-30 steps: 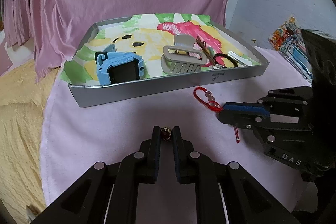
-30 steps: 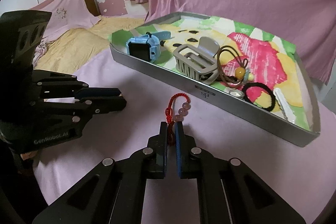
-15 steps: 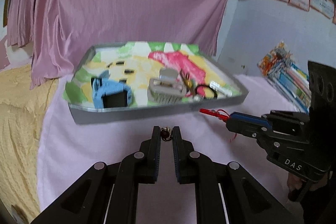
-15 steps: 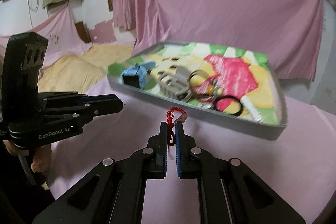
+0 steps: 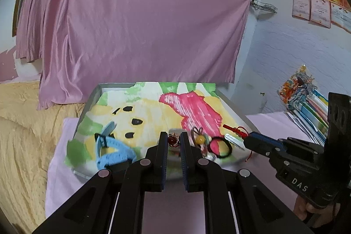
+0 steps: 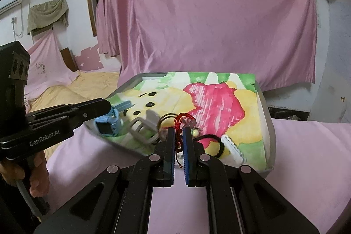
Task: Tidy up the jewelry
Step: 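Carry the bracelet into the tray with the right gripper while the left carries the charm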
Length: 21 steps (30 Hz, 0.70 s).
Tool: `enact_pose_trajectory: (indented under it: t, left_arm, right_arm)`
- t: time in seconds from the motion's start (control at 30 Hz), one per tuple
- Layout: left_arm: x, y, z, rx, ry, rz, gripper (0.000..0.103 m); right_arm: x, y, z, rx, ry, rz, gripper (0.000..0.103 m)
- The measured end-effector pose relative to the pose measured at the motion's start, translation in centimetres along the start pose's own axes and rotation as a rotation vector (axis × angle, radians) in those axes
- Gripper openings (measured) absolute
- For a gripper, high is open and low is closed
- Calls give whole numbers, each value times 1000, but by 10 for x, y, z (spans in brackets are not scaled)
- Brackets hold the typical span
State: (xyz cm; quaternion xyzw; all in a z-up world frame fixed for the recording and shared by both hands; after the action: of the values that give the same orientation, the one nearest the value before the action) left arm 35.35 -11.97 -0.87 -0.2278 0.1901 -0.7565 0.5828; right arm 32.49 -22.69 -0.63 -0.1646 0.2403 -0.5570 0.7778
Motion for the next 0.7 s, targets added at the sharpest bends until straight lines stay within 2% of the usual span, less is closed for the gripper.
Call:
enact_pose_trajectory:
  t: [0.2, 0.7]
  left_arm:
    - [-9, 26, 2, -44, -39, 36, 11]
    - [-19, 59, -11, -97, -13, 116, 11]
  right_arm:
    - [5, 23, 1, -23, 26, 9, 6]
    - [5, 61, -16, -91, 59, 51, 6]
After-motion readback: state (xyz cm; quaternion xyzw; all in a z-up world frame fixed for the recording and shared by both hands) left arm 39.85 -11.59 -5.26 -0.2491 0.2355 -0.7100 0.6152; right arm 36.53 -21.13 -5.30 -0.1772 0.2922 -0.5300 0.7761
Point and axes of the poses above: each gripper's, at about its wrist camera, not at the fingertips, and y roughly the way its jaws point, x to its right, z to its top, the point moved 10 cm from there along y, roughly the way its jaws point, and after that the axes turned 6 degrees about z, right-handed, at the moved point
